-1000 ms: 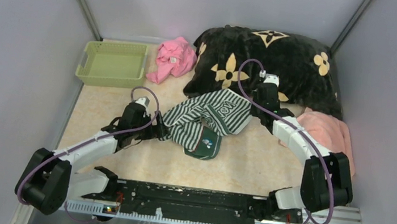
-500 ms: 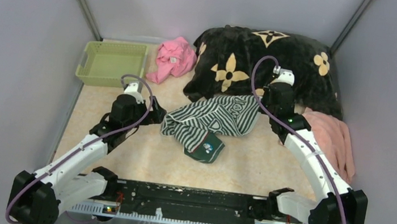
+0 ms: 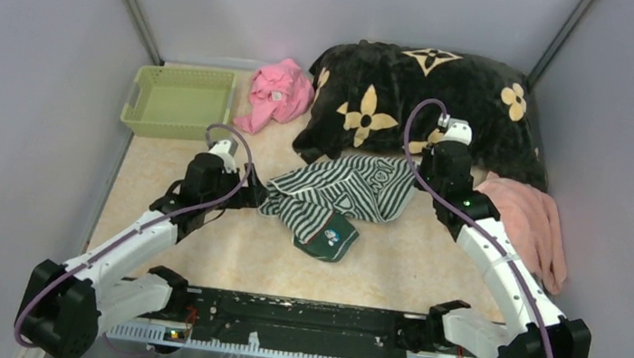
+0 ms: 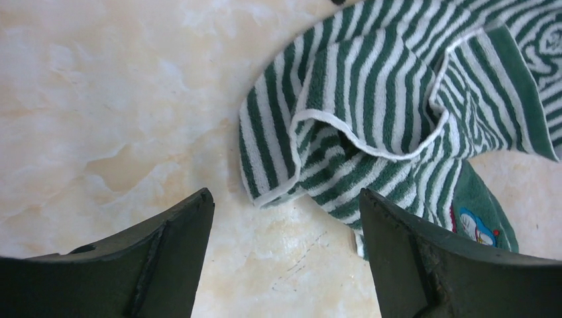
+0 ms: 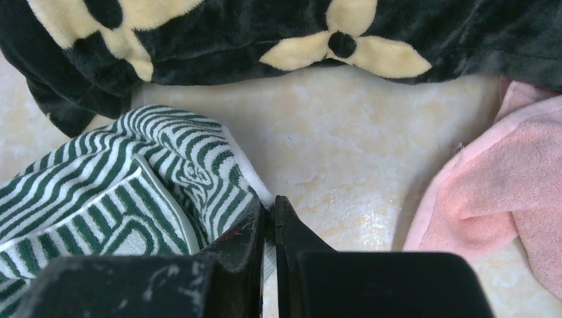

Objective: Roll the towels
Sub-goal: Flatten out the towel at the center of the board.

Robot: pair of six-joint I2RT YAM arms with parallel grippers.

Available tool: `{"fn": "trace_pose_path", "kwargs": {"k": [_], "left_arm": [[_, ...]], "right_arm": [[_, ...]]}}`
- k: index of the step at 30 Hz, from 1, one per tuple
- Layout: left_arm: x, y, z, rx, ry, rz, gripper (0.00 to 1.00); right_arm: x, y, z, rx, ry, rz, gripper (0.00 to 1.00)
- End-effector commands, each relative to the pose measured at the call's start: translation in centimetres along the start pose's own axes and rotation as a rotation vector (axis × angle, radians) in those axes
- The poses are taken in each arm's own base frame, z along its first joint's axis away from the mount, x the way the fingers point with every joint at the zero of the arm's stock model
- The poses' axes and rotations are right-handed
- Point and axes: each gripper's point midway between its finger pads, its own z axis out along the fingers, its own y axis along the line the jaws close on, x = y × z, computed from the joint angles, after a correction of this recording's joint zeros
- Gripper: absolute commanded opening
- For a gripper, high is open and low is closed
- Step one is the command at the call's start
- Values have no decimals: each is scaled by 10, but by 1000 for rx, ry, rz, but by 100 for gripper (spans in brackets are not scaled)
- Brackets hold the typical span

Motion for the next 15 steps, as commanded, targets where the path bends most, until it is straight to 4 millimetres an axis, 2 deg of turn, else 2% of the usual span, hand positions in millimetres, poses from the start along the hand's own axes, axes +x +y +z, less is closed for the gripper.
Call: {"fn": "trace_pose_path", "kwargs": {"k": [1,4,8,12,15], "left_arm": [[21,-19,9,132,87,12,83],[36,-19,23,136,161,-1,76],[51,-5,42,73,206,-9,63],[40,9,52,-10,171,24,30],[15,15,47,-81,130,69,11]], "right_arm": [[-13,3,-4,-25,-54,20,3],[-11,5,-3,-34,-52,22,3],[-8,6,-3,-41,-44,23,3],[-10,2,-7,-31,-52,9,3],[-18,-4,-11,3,-68,-5,3]]}}
